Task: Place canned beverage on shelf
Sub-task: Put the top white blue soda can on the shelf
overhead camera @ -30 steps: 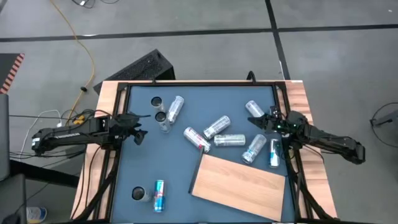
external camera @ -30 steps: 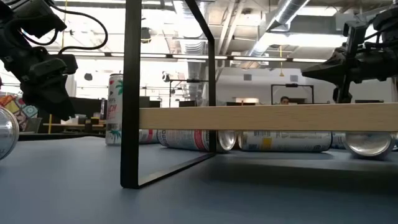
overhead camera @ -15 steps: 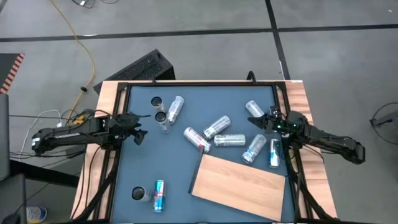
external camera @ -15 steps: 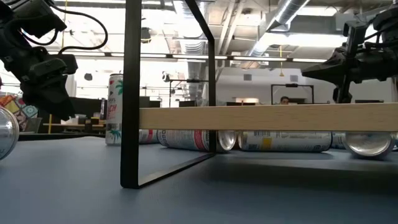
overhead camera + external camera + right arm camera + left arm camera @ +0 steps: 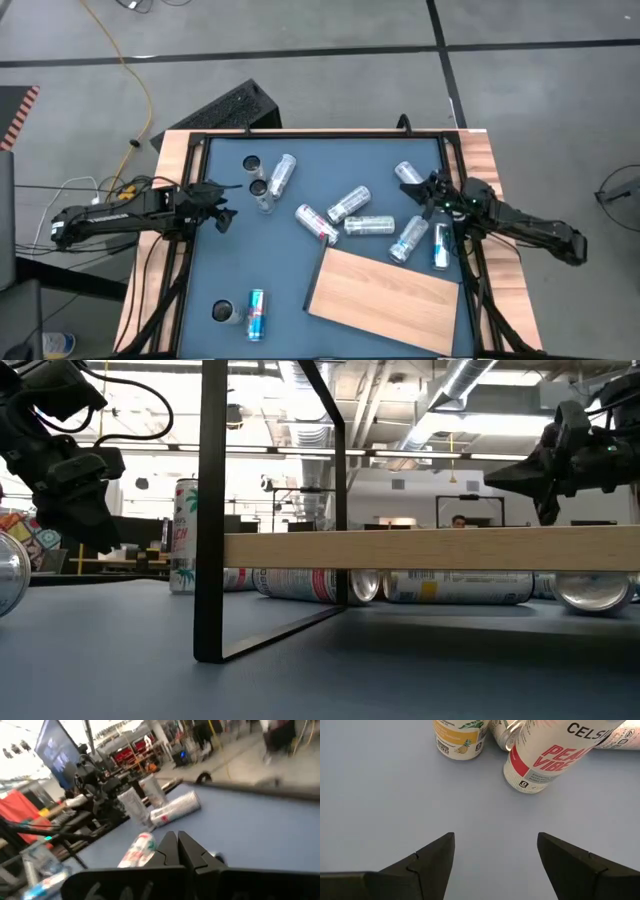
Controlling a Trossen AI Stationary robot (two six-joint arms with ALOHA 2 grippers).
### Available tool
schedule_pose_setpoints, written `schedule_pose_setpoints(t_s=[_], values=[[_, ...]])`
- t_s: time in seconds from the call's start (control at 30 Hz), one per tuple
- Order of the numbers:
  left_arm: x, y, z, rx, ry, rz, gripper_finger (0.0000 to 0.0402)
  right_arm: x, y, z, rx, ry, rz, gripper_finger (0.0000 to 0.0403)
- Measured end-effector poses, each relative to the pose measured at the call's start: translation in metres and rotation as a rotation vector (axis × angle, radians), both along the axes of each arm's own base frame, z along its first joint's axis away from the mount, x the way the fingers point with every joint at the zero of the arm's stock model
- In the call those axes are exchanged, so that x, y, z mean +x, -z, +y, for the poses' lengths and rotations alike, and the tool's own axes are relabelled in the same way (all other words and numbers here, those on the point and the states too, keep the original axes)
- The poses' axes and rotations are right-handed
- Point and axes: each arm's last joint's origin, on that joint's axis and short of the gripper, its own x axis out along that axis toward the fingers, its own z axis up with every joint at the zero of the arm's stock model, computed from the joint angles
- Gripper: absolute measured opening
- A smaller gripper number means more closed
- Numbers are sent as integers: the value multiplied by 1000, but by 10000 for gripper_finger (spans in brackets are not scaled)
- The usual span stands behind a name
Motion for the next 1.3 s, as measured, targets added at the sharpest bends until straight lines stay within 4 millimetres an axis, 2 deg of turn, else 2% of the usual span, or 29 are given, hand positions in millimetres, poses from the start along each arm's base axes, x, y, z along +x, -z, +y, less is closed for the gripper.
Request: schedule_pose_setpoints(t_s=[0.3,0.6,0.7,0.8,0.93,1.07,1.13,1.3], values=[[0,0,0,0,0,0,270,1,5,2,172,-19,-9,0],[0,0,0,0,0,0,270,-1,2,-1,83,28,9,0],[0,0,0,1,-1,0,270,-2,-5,-2,76,44,-9,0],[0,0,0,1,-1,0,270,-6,-22,-3,81,75,-69,0],[0,0,0,1,-2,0,270,-14,-57,-1,37,91,-170,0],[0,0,0,3,-3,0,270,-26,-94,6,-108,66,-222,0],[0,0,0,3,-3,1,270,-34,-113,11,-185,49,-207,0],[0,0,0,3,-3,0,270,-52,-147,17,-191,140,-21,0]])
